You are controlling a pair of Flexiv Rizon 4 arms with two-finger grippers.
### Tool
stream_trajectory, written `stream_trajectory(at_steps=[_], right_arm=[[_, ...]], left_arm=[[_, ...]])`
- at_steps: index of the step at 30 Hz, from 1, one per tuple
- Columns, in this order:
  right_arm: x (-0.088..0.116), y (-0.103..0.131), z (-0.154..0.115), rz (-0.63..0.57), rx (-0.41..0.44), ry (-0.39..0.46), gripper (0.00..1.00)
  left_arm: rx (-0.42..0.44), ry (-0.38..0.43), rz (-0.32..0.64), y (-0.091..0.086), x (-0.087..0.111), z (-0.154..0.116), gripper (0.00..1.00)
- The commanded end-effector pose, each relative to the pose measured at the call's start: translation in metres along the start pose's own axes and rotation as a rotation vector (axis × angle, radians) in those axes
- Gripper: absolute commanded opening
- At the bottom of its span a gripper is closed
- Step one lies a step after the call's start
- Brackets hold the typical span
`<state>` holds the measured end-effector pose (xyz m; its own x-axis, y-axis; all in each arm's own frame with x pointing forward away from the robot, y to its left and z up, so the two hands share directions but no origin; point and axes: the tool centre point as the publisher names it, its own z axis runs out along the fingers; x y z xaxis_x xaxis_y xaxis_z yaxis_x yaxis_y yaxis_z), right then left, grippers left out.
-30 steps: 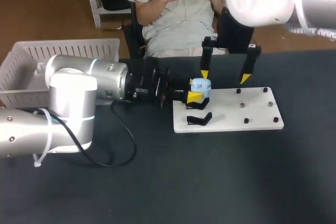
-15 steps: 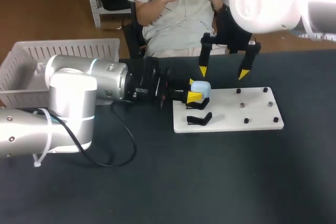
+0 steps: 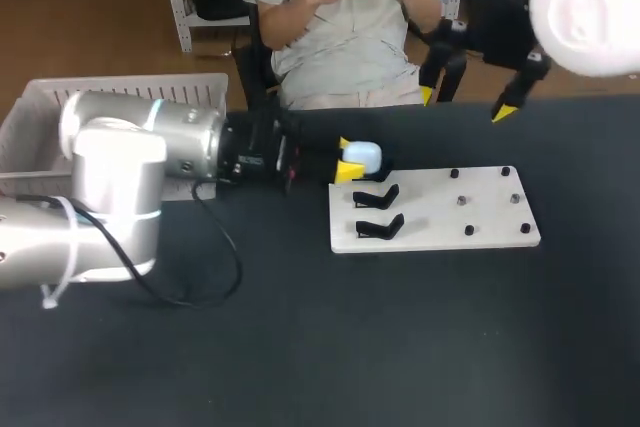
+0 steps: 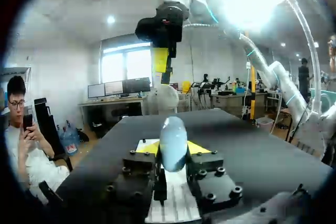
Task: Pick up each earbud case from the left stands, insert the matching earbuds, close the lid, and place the case in the box.
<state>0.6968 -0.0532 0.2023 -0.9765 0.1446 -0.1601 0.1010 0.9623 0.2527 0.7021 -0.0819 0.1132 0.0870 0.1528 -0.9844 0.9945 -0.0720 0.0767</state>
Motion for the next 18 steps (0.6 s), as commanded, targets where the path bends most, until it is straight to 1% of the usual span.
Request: stream_trajectory(at_steps=[1,5,8,10,11,14,16,17,18], right_arm=[[0.012,-0.007,-0.002,0.002,-0.016,-0.162,1.00],[0.012,-0.007,-0.002,0.002,-0.016,-0.162,1.00],[0.012,-0.007,-0.002,0.002,-0.016,-0.162,1.00],[0.012,-0.007,-0.002,0.002,-0.016,-0.162,1.00],[0.012,-0.007,-0.002,0.002,-0.016,-0.162,1.00],[0.012,-0.007,-0.002,0.002,-0.016,-0.162,1.00],[0.012,-0.007,-0.002,0.002,-0.016,-0.162,1.00],[0.012,-0.007,-0.002,0.002,-0.016,-0.162,1.00],[0.012,-0.007,-0.002,0.002,-0.016,-0.162,1.00]], left_arm=[[-0.098,0.133,0.006,-0.018,-0.026,-0.063,0.00],[-0.184,0.260,-0.008,-0.007,-0.031,-0.116,0.00],[-0.258,0.333,-0.027,0.007,-0.034,-0.158,0.00],[-0.318,0.380,-0.057,0.018,-0.030,-0.185,0.00],[-0.342,0.421,-0.068,0.024,-0.028,-0.197,0.00],[-0.424,0.531,-0.134,0.043,-0.010,-0.236,0.00],[-0.467,0.634,-0.174,0.056,0.004,-0.259,0.00],[-0.491,0.647,-0.190,0.062,0.010,-0.269,0.00],[-0.521,0.680,-0.209,0.067,0.014,-0.279,0.00]])
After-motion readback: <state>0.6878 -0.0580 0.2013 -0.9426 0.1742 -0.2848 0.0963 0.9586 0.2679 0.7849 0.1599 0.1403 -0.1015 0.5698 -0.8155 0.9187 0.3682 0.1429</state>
